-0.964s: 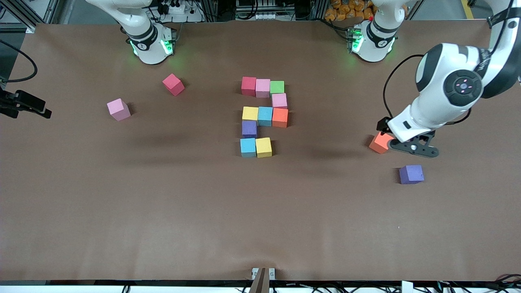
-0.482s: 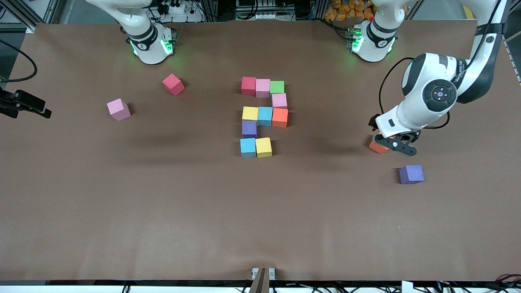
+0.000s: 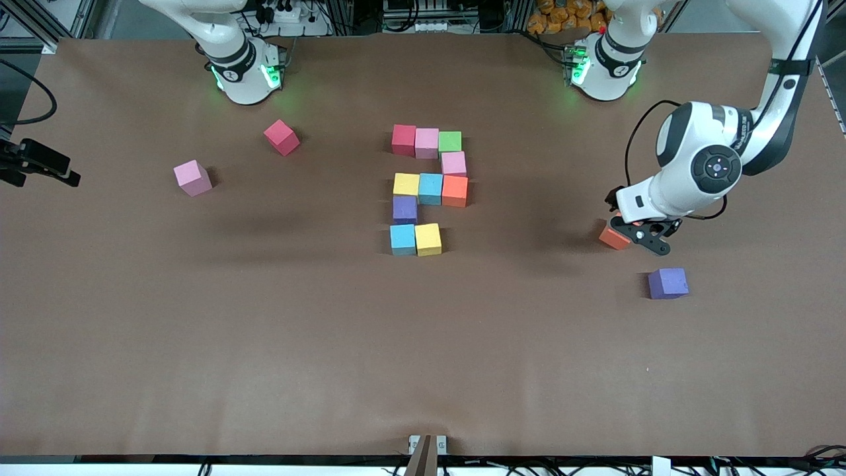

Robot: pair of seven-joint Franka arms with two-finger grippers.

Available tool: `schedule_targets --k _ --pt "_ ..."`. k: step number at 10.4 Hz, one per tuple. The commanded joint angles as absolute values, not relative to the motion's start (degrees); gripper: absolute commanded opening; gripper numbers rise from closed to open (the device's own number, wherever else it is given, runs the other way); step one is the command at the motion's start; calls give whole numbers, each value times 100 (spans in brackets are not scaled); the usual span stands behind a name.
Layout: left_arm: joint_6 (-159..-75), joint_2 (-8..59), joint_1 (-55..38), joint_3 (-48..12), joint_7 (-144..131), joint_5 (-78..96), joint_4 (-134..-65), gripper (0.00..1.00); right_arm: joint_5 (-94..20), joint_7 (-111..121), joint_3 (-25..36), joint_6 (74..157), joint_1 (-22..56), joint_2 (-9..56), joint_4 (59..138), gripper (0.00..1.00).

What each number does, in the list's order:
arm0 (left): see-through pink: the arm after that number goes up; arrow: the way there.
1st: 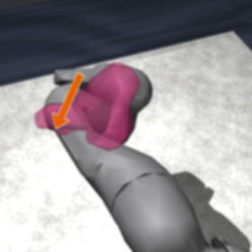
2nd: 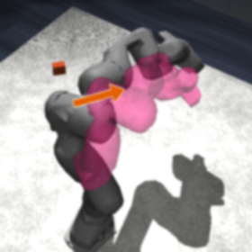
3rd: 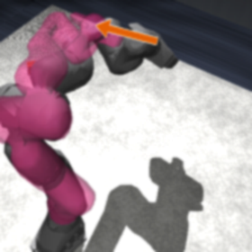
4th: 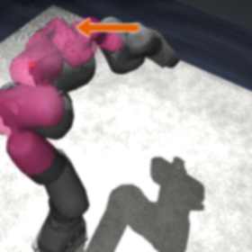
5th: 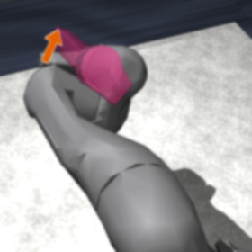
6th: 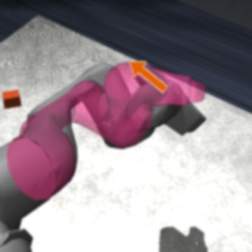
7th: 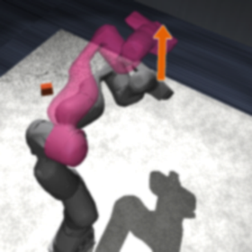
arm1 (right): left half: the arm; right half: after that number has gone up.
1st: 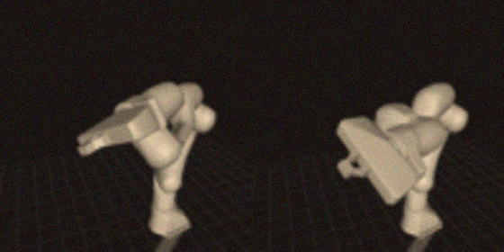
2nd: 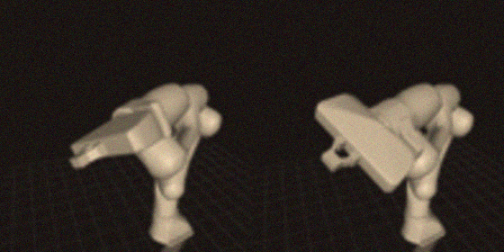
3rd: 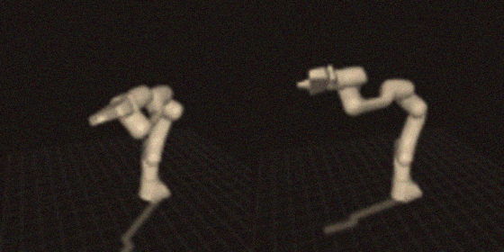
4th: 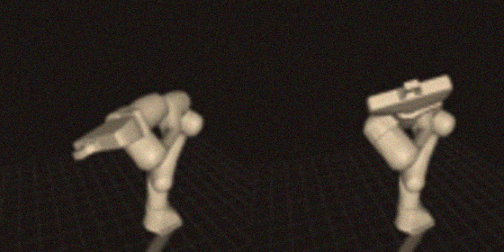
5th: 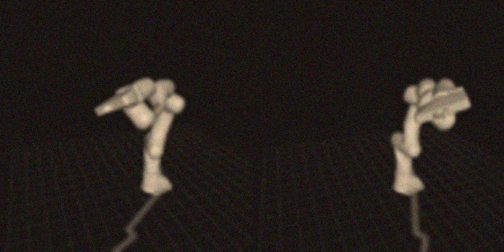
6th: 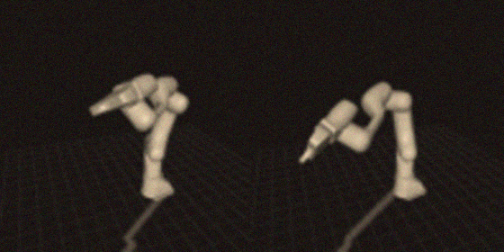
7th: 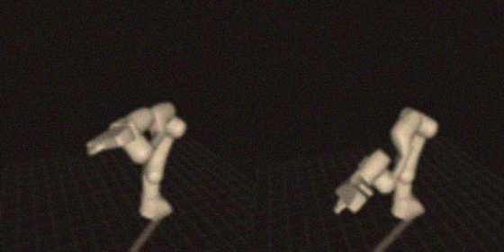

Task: Form number 2 with 11 blocks
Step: 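Move the left gripper over the orange block and lower it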

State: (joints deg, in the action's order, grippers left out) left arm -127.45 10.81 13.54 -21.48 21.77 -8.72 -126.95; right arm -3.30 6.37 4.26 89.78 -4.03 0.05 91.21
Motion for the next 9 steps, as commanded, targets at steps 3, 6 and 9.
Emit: schedule_targets --k 3,6,9 --pt "-13166 1423 1336 -1925 2417 -861 -12832 100 -308 800 466 8842 -404 -88 9141 100" --pt "-13184 1485 1345 -1820 2373 -861 -12823 100 -290 809 466 8859 -413 -79 9123 100" --pt "-13289 1590 1345 -1793 2312 -861 -12823 100 -255 800 431 8842 -396 -79 9123 100"
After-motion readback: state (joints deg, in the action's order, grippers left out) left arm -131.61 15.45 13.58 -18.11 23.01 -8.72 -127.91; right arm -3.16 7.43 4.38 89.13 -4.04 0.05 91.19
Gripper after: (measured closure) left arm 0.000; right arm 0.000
